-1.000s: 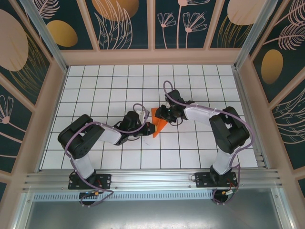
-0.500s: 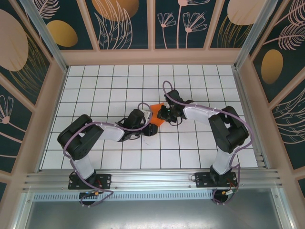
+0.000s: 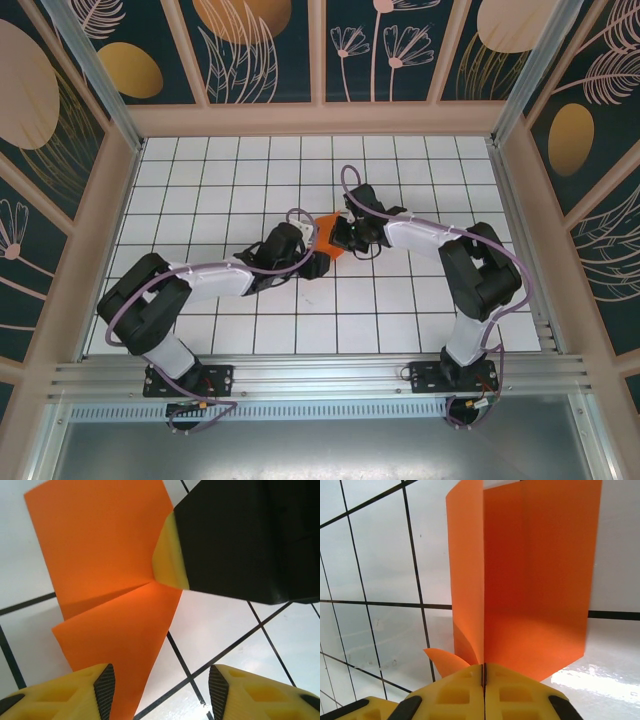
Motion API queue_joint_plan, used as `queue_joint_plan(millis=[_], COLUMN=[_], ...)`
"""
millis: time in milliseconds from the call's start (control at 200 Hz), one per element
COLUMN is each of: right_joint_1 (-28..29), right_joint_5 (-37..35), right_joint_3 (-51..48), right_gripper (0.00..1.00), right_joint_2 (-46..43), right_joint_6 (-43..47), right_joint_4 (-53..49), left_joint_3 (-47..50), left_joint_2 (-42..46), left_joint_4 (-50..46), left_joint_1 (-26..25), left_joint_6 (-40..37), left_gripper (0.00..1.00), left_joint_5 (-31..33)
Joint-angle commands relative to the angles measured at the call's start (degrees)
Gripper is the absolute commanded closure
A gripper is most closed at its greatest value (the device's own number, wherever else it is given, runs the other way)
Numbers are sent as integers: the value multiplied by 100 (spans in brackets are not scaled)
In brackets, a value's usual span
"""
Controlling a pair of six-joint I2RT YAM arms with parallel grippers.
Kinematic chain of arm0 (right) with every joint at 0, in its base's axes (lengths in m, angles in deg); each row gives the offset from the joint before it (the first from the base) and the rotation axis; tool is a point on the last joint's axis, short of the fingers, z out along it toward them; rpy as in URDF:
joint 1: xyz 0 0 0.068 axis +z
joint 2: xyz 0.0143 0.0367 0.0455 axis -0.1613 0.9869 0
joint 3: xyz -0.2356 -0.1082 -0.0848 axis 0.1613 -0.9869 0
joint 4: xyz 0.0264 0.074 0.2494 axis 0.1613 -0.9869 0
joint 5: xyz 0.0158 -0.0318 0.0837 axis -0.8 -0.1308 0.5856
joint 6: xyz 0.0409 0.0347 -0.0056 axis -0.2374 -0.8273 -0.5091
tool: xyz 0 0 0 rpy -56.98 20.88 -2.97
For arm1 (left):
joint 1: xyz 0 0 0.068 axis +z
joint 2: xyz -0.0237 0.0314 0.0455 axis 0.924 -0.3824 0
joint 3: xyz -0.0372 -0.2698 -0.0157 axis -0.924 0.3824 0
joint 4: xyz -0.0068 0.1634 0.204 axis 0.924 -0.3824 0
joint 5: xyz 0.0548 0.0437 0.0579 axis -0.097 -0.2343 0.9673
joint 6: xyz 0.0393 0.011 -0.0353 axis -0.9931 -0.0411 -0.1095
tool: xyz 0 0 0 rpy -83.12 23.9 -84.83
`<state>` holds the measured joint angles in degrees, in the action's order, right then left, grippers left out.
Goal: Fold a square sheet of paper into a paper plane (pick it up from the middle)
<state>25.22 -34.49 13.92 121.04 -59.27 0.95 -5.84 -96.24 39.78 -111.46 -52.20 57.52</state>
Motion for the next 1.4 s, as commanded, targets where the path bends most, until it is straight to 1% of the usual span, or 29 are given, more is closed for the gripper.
queue_joint_plan(millis=[0,70,145,225,390,540,615,701,746,831,931,1061,1226,1326,1396], right_joint_1=[30,30,30,30,29,30,26,28,30,30,30,24,33,31,35], right_joint_5=[141,159,167,159,178,203,206,229,228,230,245,265,265,240,222], right_joint_3=[181,238,280,324,403,411,412,416,429,430,447,452,482,483,483], right_gripper=[94,94,94,95,94,94,94,94,94,94,94,94,94,94,94], right_joint_2=[56,72,86,92,117,129,132,127,124,109,112,121,137,154,169], right_joint_6=[73,71,69,61,96,126,127,131,133,140,142,149,166,182,181], right_joint_4=[-88,-124,-141,-163,-221,-251,-252,-244,-255,-265,-269,-278,-303,-319,-318], left_joint_3=[-195,-243,-345,-485,-513,-552,-552,-609,-640,-650,-690,-762,-830,-850,-841], left_joint_2=[-138,-207,-292,-425,-499,-499,-503,-503,-681,-758,-817,-854,-883,-903,-882], left_joint_4=[-497,-520,-634,-847,-905,-877,-839,-867,-888,-874,-880,-891,-855,-864,-865], left_joint_1=[-26,-47,-96,-158,-211,-215,-219,-218,-220,-229,-235,-235,-251,-262,-265], left_joint_6=[-322,-345,-412,-472,-411,-362,-363,-386,-397,-410,-433,-452,-472,-481,-478], left_gripper=[46,47,51,52,55,54,52,53,55,57,61,63,68,69,66], left_joint_5=[116,59,108,254,539,812,880,914,934,925,970,1089,1075,1019,1002])
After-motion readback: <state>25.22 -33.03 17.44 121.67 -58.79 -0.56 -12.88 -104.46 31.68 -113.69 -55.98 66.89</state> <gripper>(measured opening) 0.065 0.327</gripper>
